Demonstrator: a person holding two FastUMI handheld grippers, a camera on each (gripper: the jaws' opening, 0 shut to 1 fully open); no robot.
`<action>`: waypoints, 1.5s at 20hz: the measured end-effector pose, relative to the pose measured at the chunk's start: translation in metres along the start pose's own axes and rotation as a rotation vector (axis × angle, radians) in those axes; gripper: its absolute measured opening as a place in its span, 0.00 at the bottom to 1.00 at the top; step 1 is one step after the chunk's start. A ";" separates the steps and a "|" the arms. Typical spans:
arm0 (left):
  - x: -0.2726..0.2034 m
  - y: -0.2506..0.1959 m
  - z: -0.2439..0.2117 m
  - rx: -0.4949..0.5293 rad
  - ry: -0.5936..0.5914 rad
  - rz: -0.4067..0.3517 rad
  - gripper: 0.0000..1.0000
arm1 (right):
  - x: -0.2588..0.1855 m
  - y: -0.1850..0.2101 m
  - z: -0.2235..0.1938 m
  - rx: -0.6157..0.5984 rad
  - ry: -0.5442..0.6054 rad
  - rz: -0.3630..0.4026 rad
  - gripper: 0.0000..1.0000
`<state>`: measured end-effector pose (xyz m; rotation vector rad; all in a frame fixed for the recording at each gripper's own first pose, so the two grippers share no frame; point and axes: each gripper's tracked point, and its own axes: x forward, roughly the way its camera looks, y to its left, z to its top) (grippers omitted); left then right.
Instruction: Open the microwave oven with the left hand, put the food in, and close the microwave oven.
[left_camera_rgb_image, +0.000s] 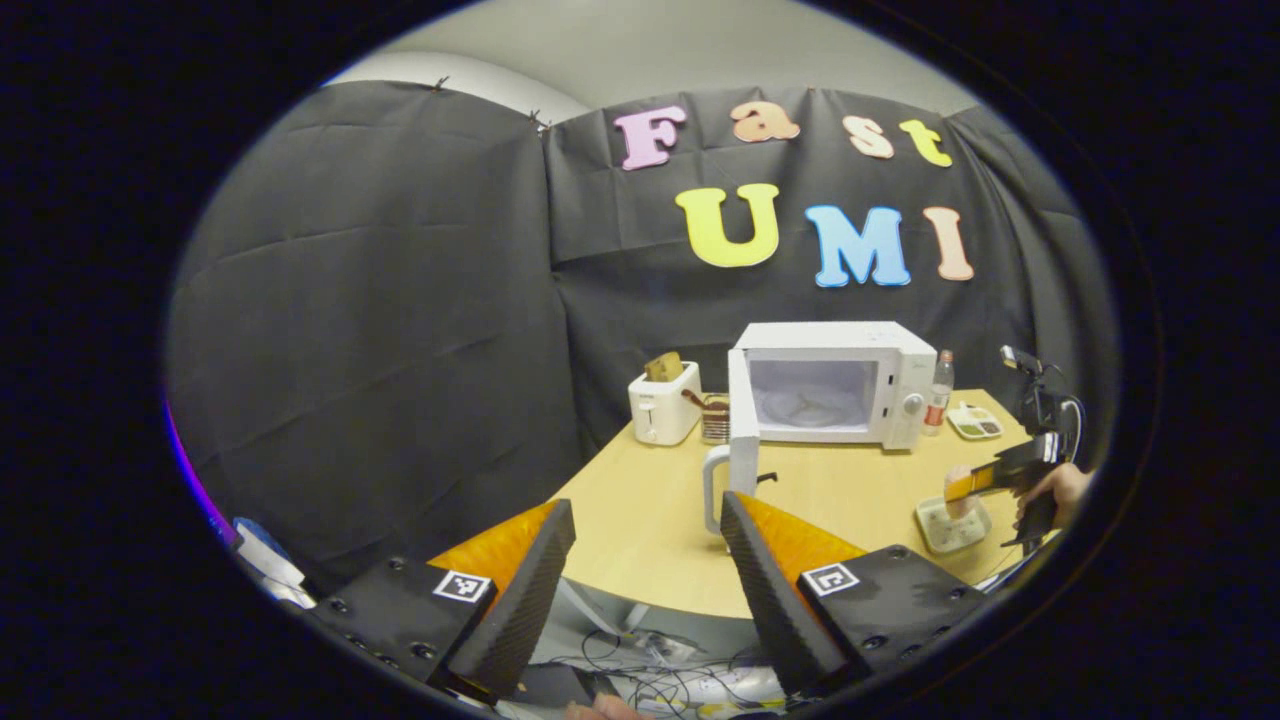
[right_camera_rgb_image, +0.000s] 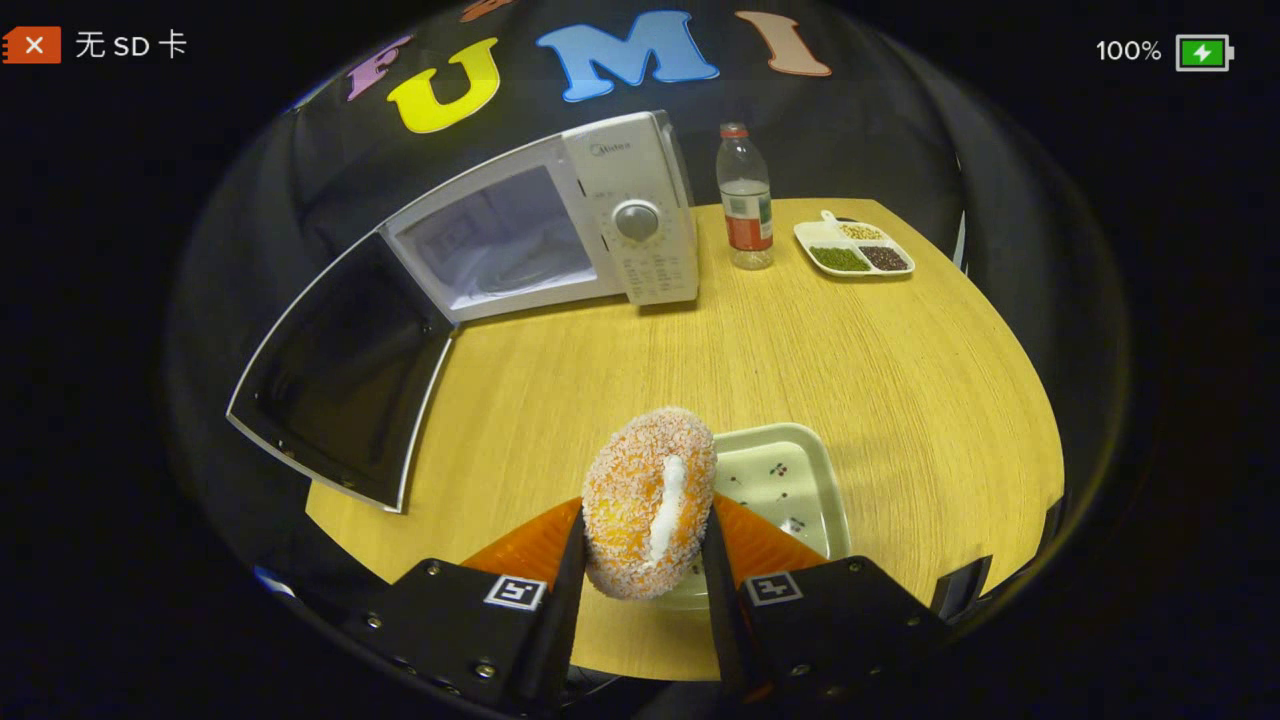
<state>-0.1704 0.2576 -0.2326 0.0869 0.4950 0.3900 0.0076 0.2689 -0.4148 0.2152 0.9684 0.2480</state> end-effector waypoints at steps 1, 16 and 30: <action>0.000 0.003 0.004 0.010 -0.013 -0.006 1.00 | 0.000 0.013 0.006 0.012 -0.016 0.016 0.58; -0.013 0.022 0.010 -0.037 0.086 0.129 0.92 | 0.108 0.153 0.111 0.271 -0.127 0.243 0.57; -0.003 0.014 -0.031 -0.047 0.289 0.198 0.97 | 0.233 0.187 0.190 0.336 -0.291 0.240 0.57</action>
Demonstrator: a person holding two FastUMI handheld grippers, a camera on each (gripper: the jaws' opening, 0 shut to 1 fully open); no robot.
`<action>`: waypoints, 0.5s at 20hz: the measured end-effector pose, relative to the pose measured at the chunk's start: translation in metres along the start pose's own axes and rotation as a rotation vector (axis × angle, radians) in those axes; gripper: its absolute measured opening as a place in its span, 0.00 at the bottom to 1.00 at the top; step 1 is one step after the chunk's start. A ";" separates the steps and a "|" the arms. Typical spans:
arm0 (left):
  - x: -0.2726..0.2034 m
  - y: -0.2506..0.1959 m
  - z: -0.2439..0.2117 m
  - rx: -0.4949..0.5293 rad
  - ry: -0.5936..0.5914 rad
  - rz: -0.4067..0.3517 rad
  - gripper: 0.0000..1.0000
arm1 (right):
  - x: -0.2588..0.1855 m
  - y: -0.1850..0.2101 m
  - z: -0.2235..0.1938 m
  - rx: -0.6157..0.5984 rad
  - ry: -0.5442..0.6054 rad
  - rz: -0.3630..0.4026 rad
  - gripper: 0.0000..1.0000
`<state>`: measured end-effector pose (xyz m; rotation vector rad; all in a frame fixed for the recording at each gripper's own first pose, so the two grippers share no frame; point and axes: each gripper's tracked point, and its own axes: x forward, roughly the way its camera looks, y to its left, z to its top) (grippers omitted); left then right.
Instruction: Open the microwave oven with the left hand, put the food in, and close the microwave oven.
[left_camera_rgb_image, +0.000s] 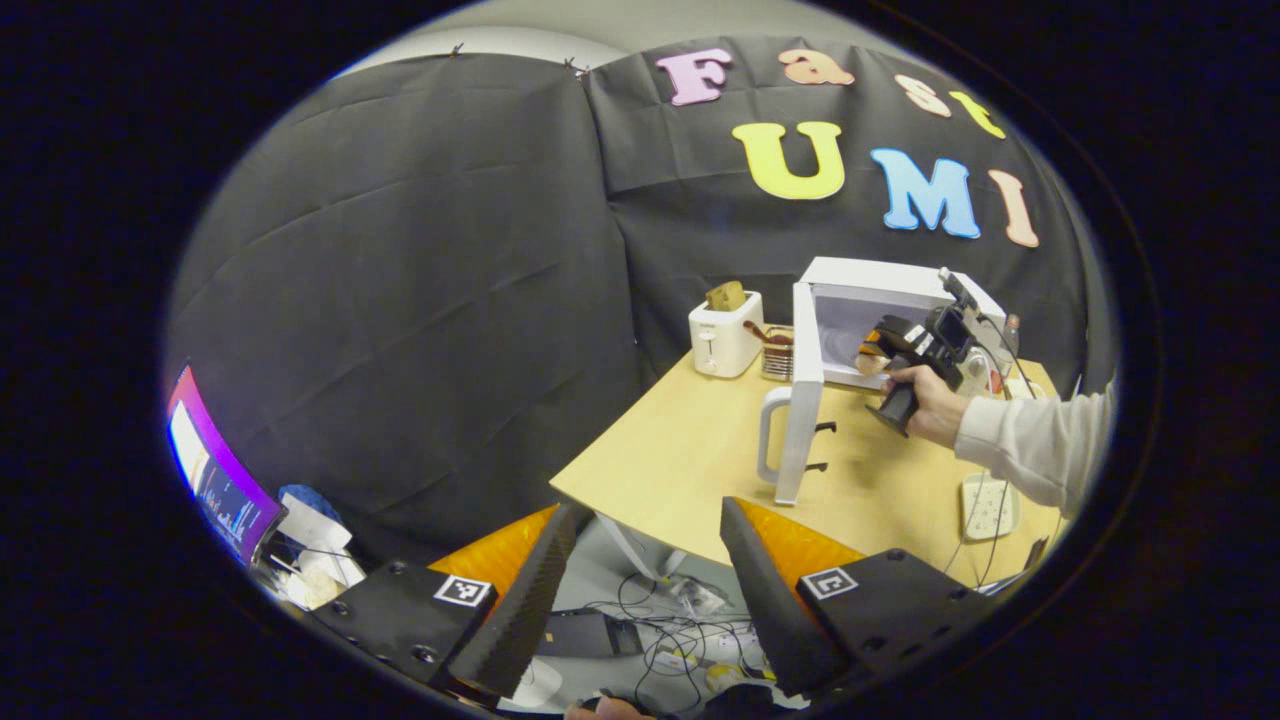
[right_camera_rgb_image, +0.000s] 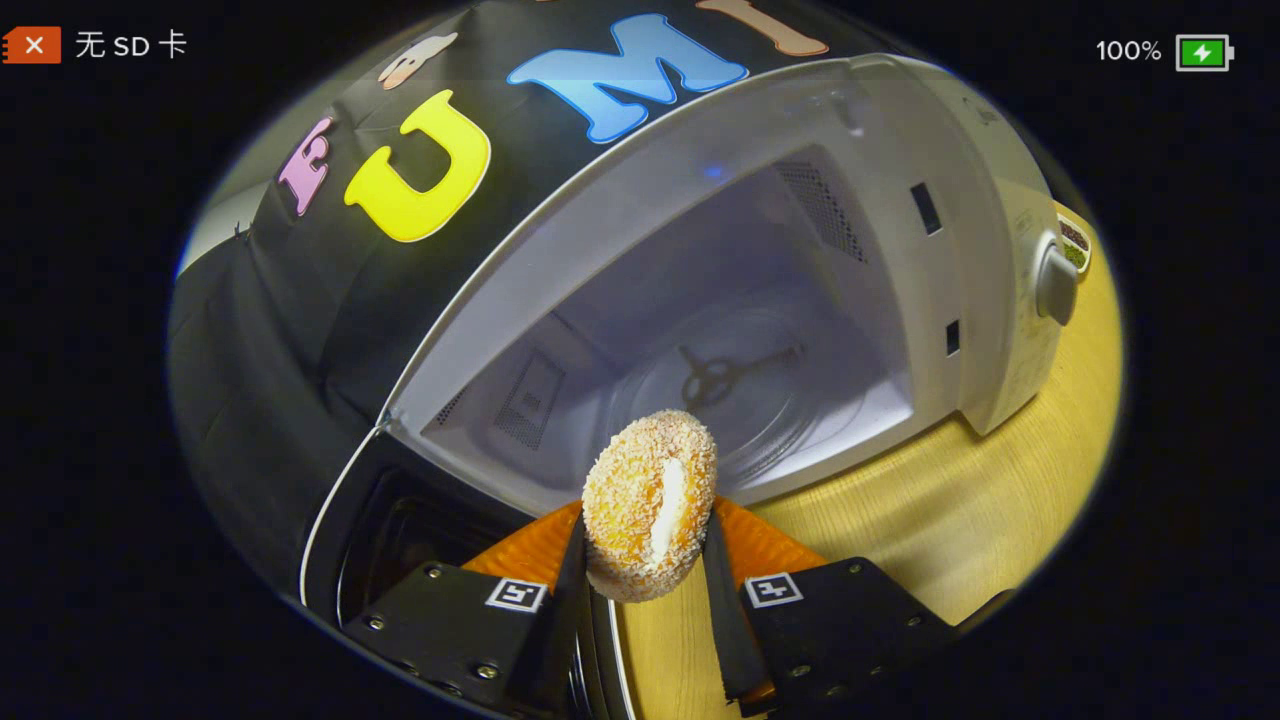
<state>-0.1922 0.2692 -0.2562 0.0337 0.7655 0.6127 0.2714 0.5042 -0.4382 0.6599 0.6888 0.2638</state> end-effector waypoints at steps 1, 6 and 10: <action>0.002 0.000 -0.001 -0.001 0.010 0.002 1.00 | 0.007 0.000 0.003 0.013 -0.015 0.004 0.57; 0.009 0.006 -0.005 0.010 0.046 0.016 1.00 | 0.035 -0.015 0.028 -0.008 -0.170 -0.053 0.64; 0.009 0.006 -0.013 0.016 0.070 0.023 0.94 | 0.051 -0.032 0.041 -0.036 -0.257 -0.112 0.63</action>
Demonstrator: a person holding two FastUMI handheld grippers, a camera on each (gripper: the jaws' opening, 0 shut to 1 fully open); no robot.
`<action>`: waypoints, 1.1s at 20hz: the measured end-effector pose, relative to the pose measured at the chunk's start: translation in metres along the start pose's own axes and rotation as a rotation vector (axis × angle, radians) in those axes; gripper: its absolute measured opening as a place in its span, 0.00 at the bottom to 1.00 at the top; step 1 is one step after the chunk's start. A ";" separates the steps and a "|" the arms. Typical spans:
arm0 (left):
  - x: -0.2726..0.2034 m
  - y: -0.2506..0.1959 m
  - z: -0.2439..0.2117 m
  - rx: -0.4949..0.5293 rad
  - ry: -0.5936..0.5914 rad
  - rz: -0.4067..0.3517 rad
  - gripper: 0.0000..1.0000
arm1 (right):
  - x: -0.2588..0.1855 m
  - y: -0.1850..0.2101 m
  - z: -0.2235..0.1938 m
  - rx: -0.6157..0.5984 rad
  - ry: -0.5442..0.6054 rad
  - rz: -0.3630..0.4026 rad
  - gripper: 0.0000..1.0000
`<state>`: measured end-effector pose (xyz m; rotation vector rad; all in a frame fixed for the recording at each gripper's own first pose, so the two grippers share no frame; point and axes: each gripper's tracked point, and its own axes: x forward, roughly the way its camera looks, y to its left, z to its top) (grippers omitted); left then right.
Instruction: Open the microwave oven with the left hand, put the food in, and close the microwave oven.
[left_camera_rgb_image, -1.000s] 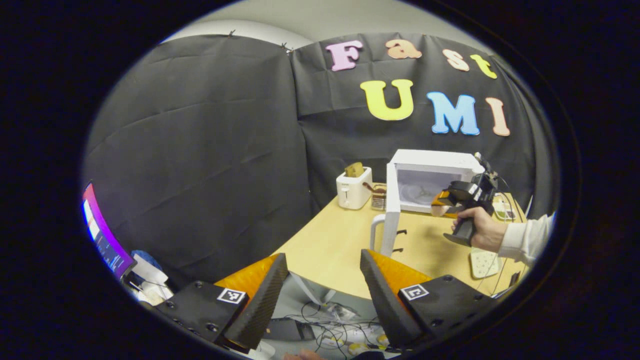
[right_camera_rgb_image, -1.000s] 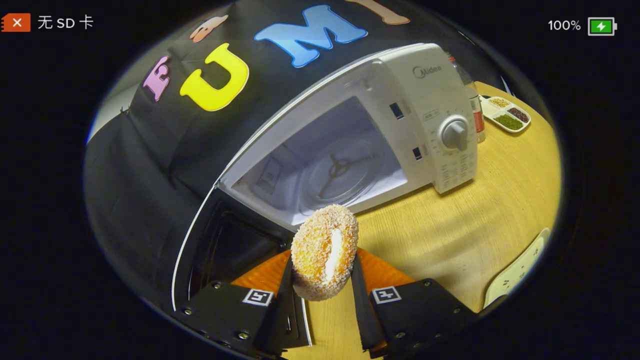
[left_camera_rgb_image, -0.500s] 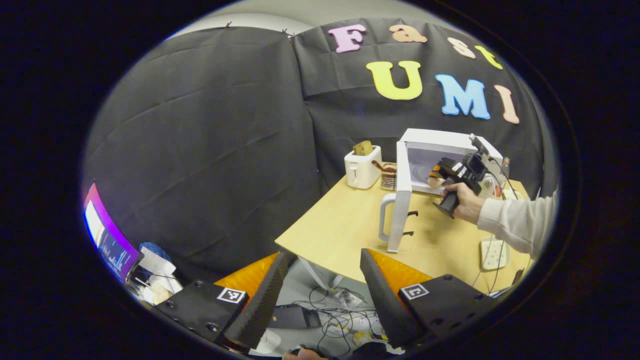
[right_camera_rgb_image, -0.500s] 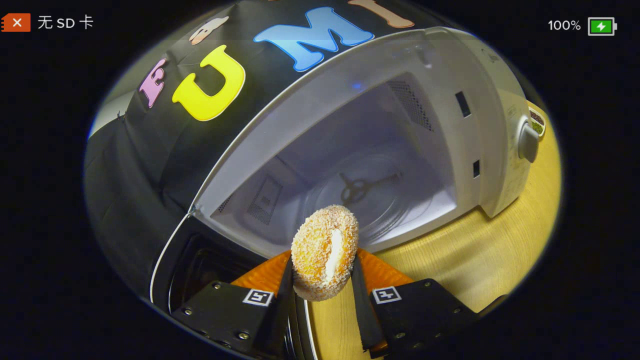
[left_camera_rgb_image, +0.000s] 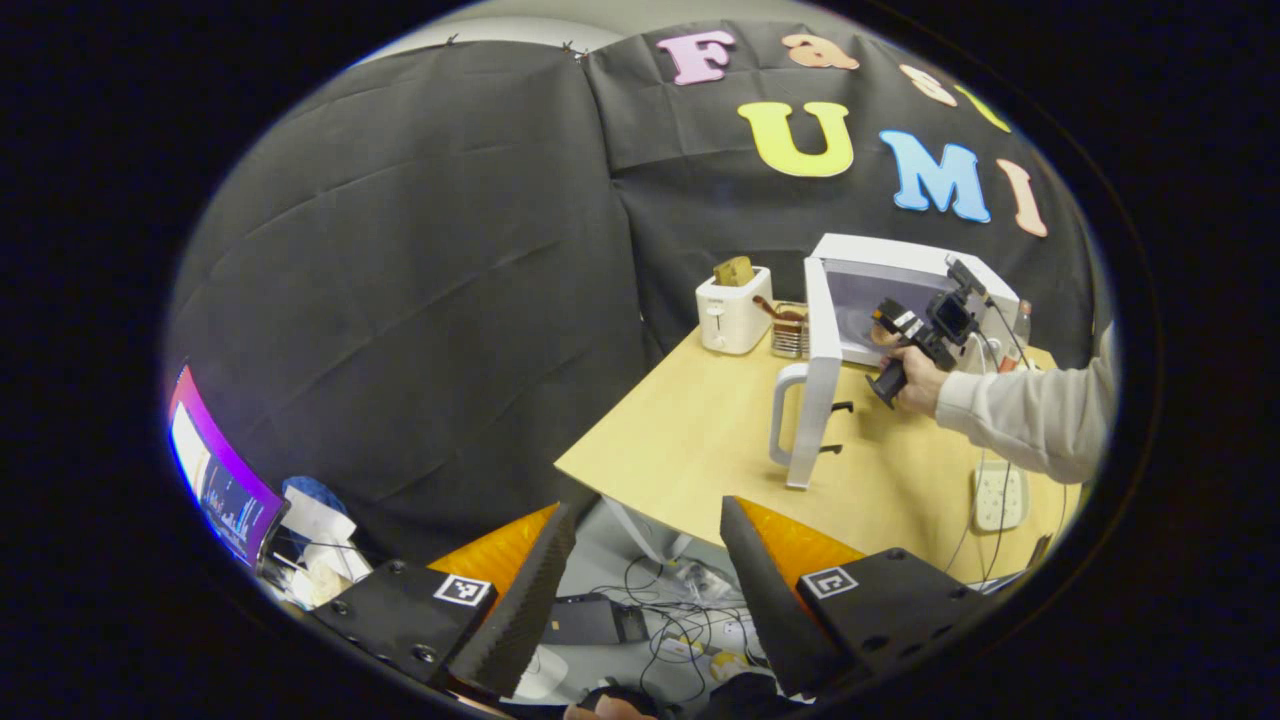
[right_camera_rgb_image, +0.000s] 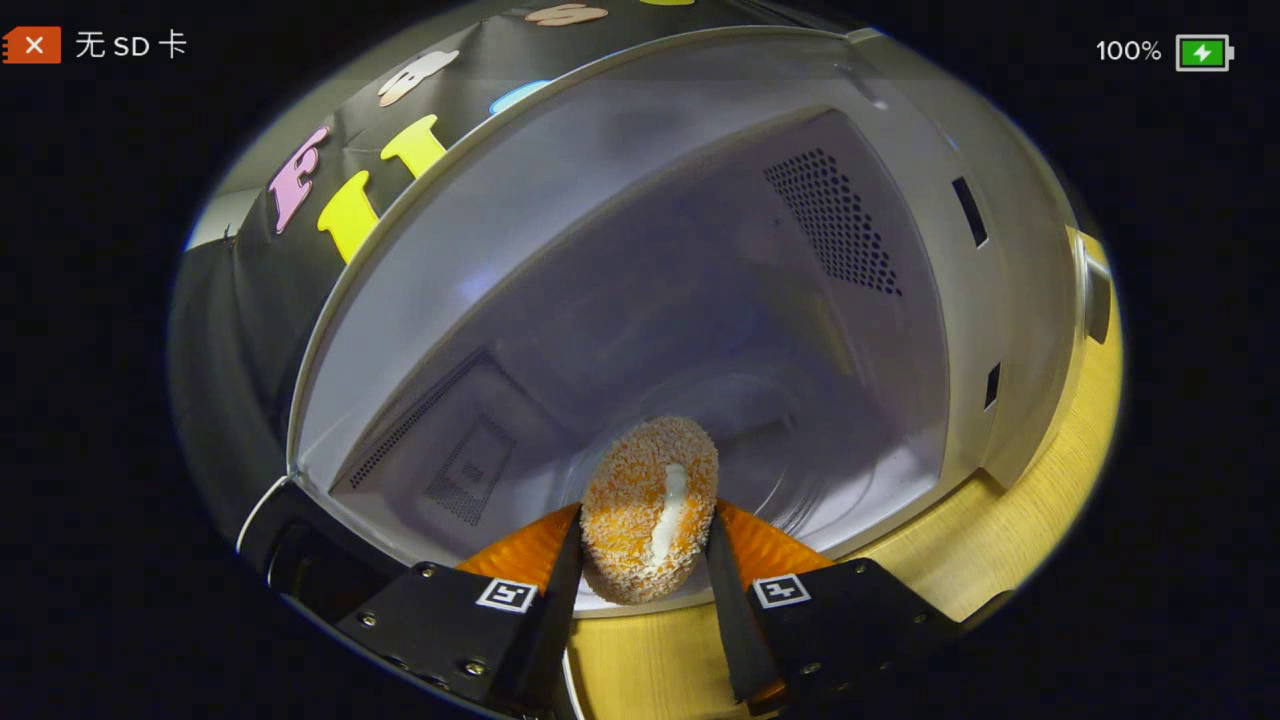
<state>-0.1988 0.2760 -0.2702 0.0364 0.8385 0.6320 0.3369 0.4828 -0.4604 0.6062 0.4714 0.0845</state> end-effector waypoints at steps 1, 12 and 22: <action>-0.001 0.001 0.000 0.000 0.006 0.002 0.93 | 0.004 -0.002 0.002 -0.005 -0.023 -0.006 0.68; -0.011 0.006 -0.013 -0.013 0.030 0.018 1.00 | 0.019 -0.002 0.006 0.086 -0.068 -0.057 0.82; 0.001 -0.001 0.011 -0.036 -0.043 0.007 0.97 | -0.058 0.016 0.020 -0.054 0.069 0.098 0.98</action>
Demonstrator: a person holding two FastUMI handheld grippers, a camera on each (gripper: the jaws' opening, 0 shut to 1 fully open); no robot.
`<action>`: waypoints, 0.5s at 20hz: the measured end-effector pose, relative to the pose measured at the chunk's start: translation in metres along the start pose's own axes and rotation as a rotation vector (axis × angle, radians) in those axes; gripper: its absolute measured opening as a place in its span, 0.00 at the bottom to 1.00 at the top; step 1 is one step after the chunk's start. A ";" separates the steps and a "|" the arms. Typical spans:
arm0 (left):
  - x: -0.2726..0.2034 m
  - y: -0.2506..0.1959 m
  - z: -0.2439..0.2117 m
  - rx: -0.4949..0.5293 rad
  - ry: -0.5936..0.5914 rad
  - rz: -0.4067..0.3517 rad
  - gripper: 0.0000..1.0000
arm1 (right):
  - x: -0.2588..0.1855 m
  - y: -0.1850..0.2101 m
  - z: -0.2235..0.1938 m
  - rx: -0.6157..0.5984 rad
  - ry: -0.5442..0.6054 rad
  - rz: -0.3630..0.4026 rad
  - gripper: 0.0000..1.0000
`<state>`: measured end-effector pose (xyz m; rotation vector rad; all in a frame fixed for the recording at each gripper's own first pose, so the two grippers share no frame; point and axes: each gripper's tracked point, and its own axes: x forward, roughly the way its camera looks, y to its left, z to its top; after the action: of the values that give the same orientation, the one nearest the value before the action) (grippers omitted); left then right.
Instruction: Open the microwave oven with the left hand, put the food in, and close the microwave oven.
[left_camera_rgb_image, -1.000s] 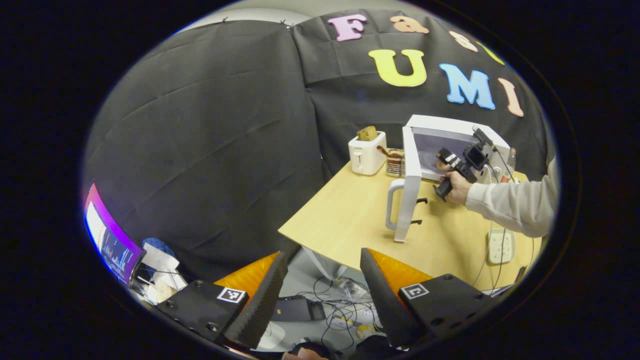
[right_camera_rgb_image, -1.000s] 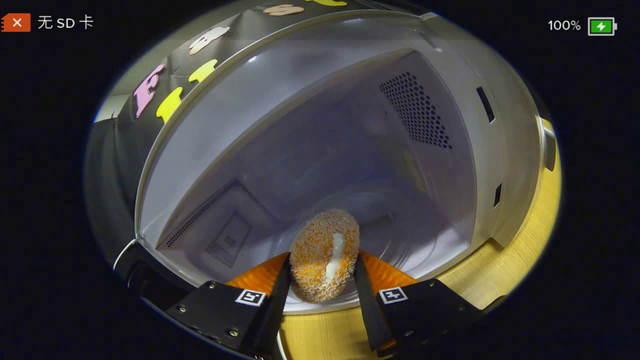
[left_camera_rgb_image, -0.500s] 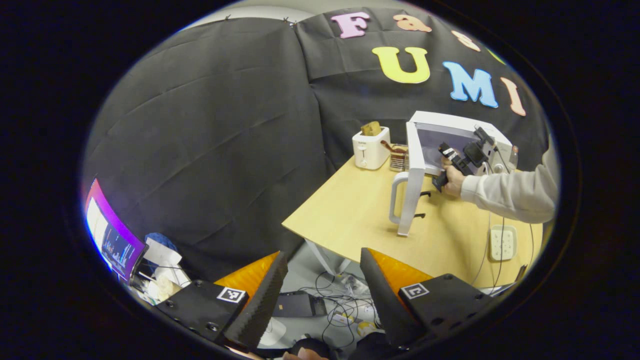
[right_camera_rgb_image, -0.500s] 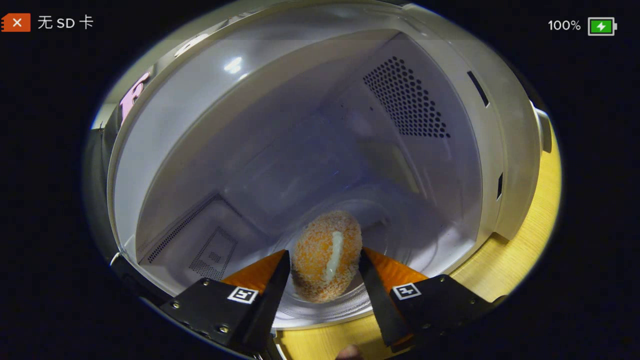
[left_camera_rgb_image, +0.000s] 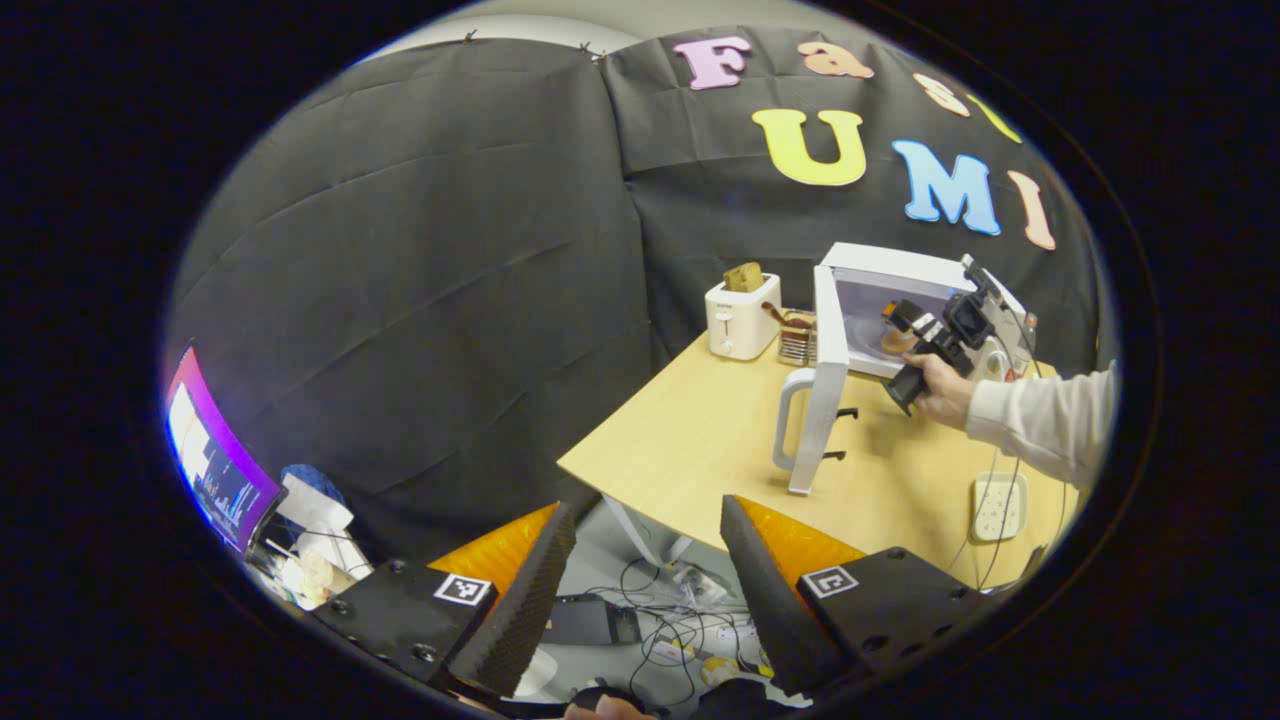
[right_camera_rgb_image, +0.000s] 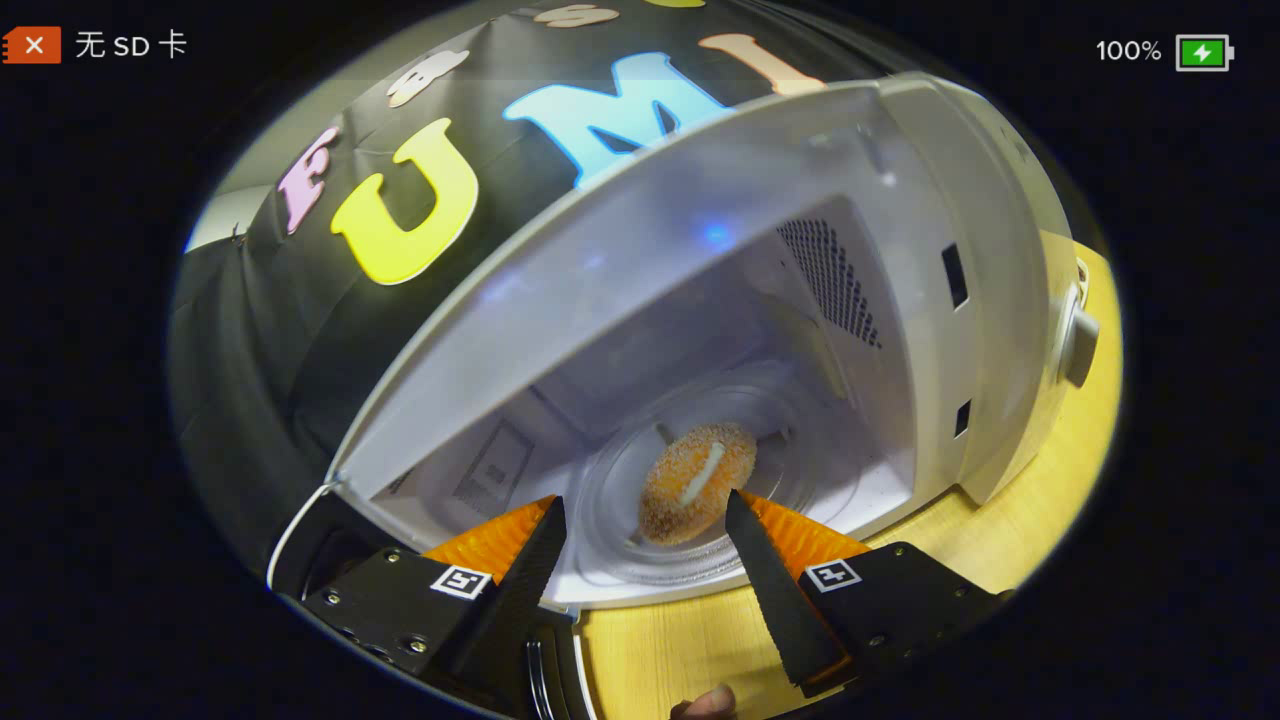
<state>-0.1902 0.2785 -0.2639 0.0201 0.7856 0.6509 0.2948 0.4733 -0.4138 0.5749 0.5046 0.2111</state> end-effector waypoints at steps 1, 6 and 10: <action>0.007 -0.004 0.006 0.001 -0.014 -0.011 1.00 | -0.016 0.000 0.005 -0.024 0.003 0.015 0.98; 0.034 -0.019 0.035 0.003 -0.089 -0.063 0.97 | -0.096 -0.009 0.021 -0.032 0.035 0.050 0.98; 0.051 -0.034 0.067 0.003 -0.177 -0.162 1.00 | -0.154 -0.015 0.052 -0.110 -0.032 0.062 0.98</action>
<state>-0.1007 0.2935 -0.2578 0.0161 0.6107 0.4868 0.1896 0.3860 -0.3241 0.4857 0.4421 0.2862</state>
